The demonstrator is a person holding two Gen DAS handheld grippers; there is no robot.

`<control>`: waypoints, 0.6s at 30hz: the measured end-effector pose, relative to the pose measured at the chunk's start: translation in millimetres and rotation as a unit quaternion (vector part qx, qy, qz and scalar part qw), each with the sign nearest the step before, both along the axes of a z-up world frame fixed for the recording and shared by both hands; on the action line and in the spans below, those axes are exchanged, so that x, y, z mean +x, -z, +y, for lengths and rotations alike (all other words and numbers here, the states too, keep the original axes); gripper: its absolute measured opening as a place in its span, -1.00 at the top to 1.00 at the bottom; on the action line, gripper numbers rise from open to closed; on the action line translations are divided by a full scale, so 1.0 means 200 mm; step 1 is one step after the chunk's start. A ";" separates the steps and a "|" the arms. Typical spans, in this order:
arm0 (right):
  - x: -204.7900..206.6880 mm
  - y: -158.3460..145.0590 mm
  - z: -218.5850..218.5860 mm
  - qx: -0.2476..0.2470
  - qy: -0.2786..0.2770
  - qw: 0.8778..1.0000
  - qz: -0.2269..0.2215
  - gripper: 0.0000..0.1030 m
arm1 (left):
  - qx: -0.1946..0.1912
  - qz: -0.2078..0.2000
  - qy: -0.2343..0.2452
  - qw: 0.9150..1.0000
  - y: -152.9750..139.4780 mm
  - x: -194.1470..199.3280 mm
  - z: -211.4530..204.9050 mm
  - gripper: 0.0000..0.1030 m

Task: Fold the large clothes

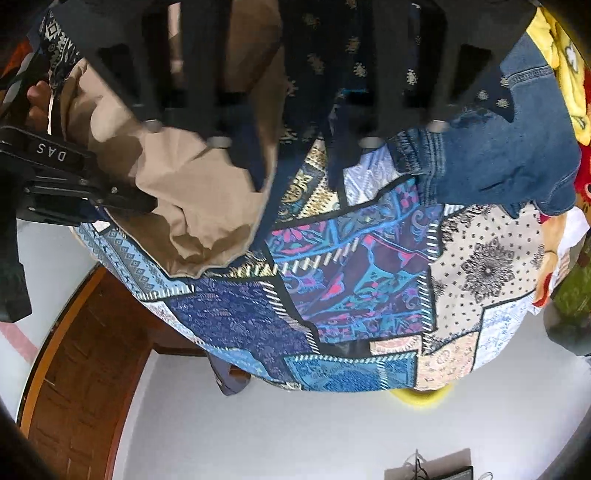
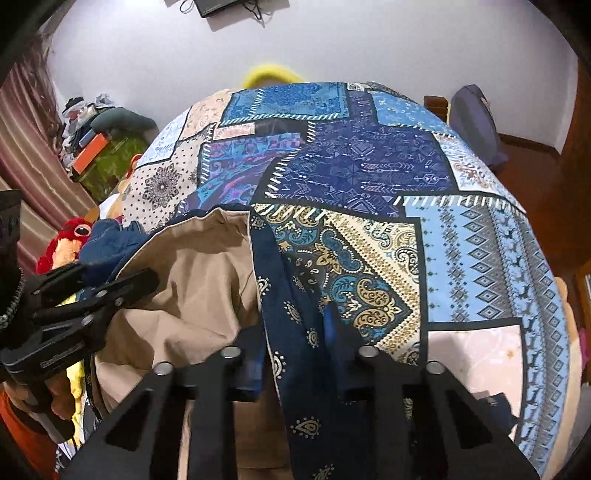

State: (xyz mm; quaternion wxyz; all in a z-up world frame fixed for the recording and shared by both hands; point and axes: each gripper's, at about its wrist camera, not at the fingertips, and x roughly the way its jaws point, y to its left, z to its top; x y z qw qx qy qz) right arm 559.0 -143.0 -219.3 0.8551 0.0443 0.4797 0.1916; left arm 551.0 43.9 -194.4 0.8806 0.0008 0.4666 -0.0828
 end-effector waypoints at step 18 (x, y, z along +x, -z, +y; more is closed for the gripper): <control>-0.78 -0.48 -0.05 0.047 -0.084 0.993 -0.070 0.84 | 0.000 -0.057 0.062 0.996 -0.47 -0.77 -0.04 0.87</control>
